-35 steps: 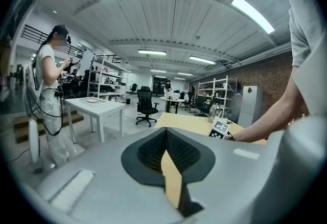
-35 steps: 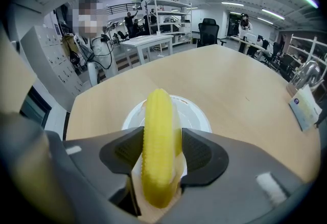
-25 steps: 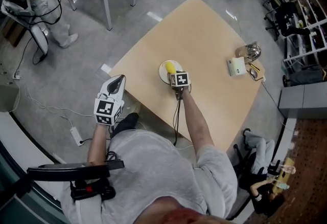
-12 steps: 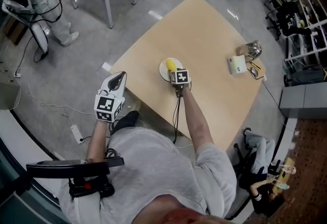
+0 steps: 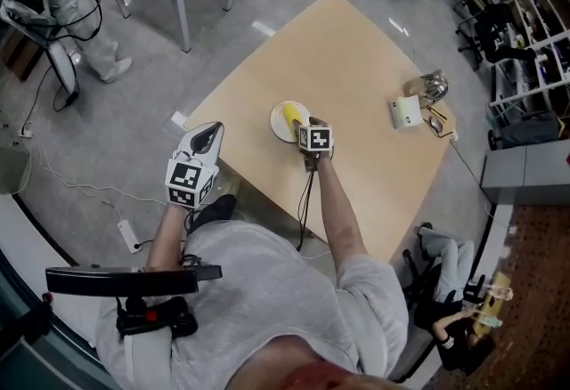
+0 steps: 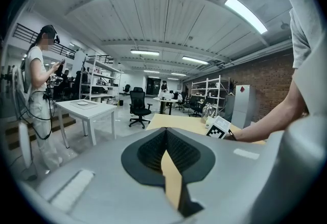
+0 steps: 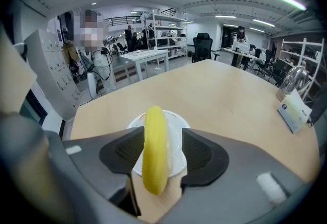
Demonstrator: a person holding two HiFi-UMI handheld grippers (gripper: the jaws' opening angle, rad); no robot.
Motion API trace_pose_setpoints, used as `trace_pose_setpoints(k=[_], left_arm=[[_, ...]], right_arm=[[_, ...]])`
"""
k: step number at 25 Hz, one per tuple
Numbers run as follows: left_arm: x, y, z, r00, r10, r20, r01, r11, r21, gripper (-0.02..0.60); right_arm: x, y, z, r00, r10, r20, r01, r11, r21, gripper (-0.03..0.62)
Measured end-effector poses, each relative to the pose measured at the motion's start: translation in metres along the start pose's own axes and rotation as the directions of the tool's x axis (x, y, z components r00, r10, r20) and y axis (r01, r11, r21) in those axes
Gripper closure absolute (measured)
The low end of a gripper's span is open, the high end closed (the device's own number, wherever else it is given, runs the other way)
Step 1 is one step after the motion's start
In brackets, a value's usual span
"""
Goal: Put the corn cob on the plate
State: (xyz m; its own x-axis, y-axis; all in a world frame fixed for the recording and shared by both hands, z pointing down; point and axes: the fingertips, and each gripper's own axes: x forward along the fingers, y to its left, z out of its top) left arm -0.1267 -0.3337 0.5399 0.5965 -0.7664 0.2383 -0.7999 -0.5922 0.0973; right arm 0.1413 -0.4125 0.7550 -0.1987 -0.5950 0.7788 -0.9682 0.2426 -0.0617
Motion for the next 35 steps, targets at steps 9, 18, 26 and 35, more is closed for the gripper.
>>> trace_pose_setpoints(k=[9,18,26,35], left_arm=[[0.012,-0.019,0.015,0.998,-0.064,-0.010,0.064,0.998,0.022,0.561],[0.045,-0.053,0.022,0.987,-0.160,-0.026,0.161,0.985,0.057,0.561],[0.063,-0.081,0.033,0.969,-0.243,-0.035,0.245,0.965,0.096,0.561],[0.076,-0.113,0.051,0.933,-0.359,-0.031,0.359,0.923,0.134,0.561]], right_arm=[[-0.065,-0.004,0.016,0.987,0.002,0.163,-0.025,0.990,0.137,0.368],[-0.143,-0.015,0.038,0.925,-0.098,0.368,0.033,0.983,0.178,0.451],[-0.207,-0.021,0.040,0.861,-0.169,0.480,0.056,0.969,0.242,0.462],[-0.264,-0.017,0.029,0.803,-0.244,0.544,0.091,0.952,0.293,0.468]])
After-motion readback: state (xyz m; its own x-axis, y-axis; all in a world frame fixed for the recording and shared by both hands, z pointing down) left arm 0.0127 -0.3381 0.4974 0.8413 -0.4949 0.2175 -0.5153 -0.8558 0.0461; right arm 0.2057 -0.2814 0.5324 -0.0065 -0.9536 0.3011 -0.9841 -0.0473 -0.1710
